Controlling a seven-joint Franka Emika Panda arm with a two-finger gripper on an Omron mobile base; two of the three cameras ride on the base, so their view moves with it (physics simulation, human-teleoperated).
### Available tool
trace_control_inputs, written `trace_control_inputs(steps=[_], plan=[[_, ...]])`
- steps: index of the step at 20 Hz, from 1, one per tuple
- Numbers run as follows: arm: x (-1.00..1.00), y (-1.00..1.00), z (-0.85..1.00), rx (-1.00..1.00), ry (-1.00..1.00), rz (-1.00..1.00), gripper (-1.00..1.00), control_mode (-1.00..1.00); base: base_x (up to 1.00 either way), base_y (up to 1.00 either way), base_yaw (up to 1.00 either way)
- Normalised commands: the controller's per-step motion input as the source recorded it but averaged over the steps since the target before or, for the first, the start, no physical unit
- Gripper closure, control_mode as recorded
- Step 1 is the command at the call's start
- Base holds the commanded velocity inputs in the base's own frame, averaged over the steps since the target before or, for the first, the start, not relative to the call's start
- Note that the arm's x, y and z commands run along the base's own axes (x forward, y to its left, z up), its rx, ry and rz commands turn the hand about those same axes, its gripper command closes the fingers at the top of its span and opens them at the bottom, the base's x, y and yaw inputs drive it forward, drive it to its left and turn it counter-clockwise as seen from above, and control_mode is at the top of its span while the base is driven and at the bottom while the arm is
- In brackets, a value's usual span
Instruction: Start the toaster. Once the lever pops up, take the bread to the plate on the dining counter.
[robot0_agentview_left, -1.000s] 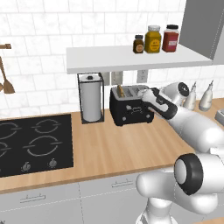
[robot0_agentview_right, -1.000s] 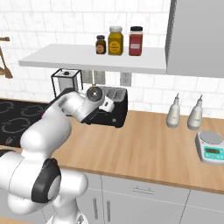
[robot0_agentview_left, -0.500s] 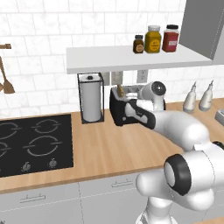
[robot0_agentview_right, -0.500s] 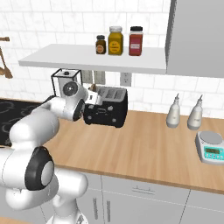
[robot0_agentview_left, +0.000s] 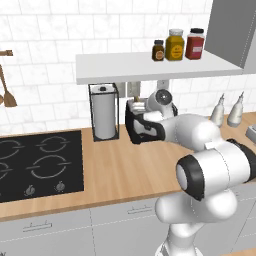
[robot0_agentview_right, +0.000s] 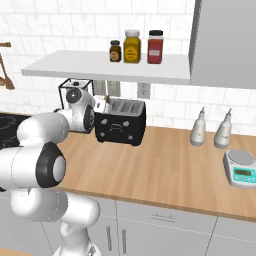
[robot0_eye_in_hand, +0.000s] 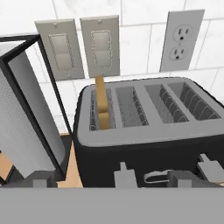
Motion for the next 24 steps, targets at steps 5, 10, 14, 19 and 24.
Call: trace_control_inputs(steps=[5, 10, 14, 19, 24], plan=[[0.53, 0.13, 0.0, 0.0, 0.0, 0.0, -1.0, -1.0, 0.0, 0.0, 0.0], [0.47, 0.0, -0.1, 0.0, 0.02, 0.0, -1.0, -1.0, 0.0, 0.0, 0.0], [0.34, 0.0, -0.11, 0.0, 0.0, 0.0, -1.0, -1.0, 0.0, 0.0, 0.0], [0.29, 0.0, -0.13, 0.0, 0.0, 0.0, -1.0, -1.0, 0.0, 0.0, 0.0], [0.28, 0.0, -0.08, 0.0, 0.0, 0.0, -1.0, -1.0, 0.0, 0.0, 0.0]])
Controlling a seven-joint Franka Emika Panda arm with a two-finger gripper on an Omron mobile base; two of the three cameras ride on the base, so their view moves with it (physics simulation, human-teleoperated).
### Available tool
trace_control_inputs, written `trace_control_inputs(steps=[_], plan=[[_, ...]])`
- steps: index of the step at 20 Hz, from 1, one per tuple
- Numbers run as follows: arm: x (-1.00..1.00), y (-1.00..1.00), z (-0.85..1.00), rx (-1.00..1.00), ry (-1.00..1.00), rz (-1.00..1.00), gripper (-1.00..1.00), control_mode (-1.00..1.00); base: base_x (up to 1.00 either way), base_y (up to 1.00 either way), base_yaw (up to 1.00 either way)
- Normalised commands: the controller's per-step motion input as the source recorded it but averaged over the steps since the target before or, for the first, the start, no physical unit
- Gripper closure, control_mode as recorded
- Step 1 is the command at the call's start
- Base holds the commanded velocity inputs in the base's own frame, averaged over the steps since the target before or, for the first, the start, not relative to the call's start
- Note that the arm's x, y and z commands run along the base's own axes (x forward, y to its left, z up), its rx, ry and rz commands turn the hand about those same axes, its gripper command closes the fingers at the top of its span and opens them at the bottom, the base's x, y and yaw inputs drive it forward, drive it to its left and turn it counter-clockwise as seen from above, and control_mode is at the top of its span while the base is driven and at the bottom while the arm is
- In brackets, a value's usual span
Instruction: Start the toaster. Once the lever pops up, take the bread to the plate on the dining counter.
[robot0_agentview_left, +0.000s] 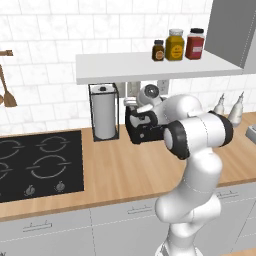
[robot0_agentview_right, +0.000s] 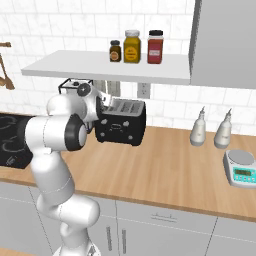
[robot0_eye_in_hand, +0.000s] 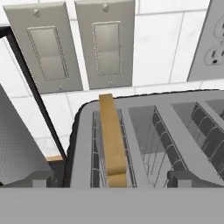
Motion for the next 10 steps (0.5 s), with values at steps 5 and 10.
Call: trace_control_inputs(steps=[5, 10], plan=[[0.24, 0.0, -0.01, 0.0, 0.0, 0.0, -1.0, -1.0, 0.0, 0.0, 0.0], [0.13, 0.0, -0.07, 0.0, 0.0, 0.0, -1.0, -1.0, 0.0, 0.0, 0.0]])
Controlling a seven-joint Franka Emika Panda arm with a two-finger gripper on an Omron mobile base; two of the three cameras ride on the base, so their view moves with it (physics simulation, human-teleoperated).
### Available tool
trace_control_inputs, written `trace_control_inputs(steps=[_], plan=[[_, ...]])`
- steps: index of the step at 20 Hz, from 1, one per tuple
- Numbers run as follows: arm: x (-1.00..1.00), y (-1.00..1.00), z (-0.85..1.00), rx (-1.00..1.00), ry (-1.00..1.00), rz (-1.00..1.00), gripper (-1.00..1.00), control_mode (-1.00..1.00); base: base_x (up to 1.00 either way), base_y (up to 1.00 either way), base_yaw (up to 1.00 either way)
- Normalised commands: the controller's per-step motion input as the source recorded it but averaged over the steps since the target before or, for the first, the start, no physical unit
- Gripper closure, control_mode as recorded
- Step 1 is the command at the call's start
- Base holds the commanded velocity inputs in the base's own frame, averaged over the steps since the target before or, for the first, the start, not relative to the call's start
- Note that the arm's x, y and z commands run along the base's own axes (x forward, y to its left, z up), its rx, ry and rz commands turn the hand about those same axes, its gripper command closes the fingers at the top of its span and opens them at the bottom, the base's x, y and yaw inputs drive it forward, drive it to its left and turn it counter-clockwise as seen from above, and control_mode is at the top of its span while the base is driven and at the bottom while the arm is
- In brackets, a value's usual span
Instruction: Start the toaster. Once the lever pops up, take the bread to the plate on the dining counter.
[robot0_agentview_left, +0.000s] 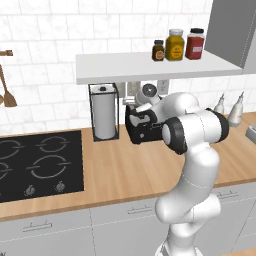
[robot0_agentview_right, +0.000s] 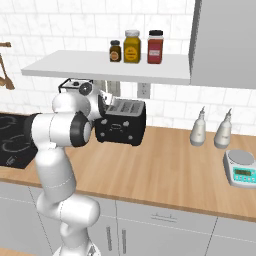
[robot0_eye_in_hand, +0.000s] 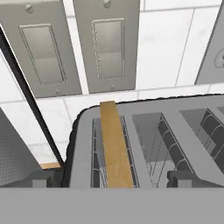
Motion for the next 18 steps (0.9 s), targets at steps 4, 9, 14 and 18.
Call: trace_control_inputs(steps=[4, 9, 14, 18], plan=[[0.0, 0.0, 0.0, 0.0, 0.0, 0.0, -1.0, -1.0, 0.0, 0.0, 0.0], [0.0, 0.0, 0.0, 0.0, 0.0, 0.0, 1.0, -1.0, 0.0, 0.0, 0.0], [0.0, 0.0, 0.0, 0.0, 0.0, 0.0, 1.0, -1.0, 0.0, 0.0, 0.0], [0.0, 0.0, 0.0, 0.0, 0.0, 0.0, 1.0, -1.0, 0.0, 0.0, 0.0]])
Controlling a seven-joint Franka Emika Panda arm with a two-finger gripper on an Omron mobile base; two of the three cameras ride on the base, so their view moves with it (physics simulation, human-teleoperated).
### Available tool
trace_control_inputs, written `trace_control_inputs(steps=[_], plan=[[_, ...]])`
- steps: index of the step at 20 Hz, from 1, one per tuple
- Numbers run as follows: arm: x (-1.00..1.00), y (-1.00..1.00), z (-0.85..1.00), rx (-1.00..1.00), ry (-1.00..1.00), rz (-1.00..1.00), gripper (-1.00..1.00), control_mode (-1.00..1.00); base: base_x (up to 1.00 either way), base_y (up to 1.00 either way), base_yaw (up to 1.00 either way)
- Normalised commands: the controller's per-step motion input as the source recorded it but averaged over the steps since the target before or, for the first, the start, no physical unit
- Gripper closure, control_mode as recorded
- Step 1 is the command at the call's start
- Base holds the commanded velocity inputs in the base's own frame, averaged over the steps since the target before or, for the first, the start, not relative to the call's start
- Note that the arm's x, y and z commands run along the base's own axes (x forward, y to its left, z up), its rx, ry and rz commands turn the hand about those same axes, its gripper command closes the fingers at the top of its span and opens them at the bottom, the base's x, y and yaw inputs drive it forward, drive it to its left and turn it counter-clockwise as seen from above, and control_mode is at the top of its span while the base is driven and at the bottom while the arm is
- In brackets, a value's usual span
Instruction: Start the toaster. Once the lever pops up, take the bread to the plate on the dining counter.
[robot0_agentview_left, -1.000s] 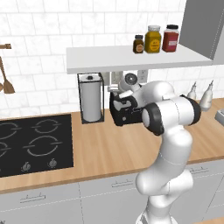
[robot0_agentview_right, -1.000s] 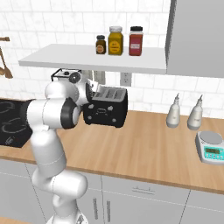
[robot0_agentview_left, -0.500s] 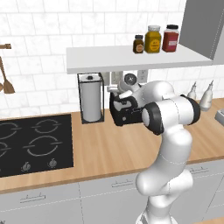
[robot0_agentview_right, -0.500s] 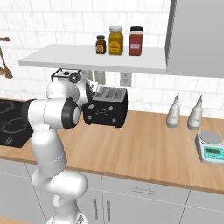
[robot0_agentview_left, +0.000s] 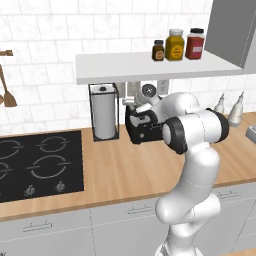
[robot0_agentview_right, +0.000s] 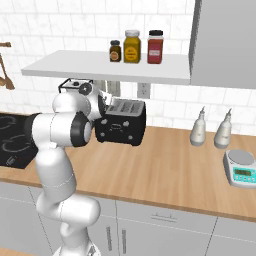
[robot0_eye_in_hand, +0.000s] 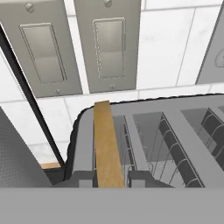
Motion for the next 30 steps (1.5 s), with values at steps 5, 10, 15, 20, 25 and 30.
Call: trace_control_inputs(steps=[5, 10, 15, 20, 25, 30], plan=[[0.0, 0.0, 0.02, 0.0, -0.01, 0.0, 1.0, -1.0, 0.0, 0.0, 0.0], [-0.17, 0.0, 0.23, -0.09, -0.11, 0.0, 1.0, -1.0, 0.0, 0.0, 0.0], [-0.28, 0.0, 0.34, -0.03, -0.07, 0.0, 1.0, -1.0, 0.0, 0.0, 0.0], [-0.31, 0.01, 0.16, 0.0, -0.03, 0.0, 1.0, -1.0, 0.0, 0.0, 0.0], [-0.23, 0.07, 0.66, 0.0, -0.01, 0.0, 1.0, -1.0, 0.0, 0.0, 0.0], [-0.29, 0.09, 0.78, 0.0, 0.0, 0.0, 1.0, -1.0, 0.0, 0.0, 0.0]])
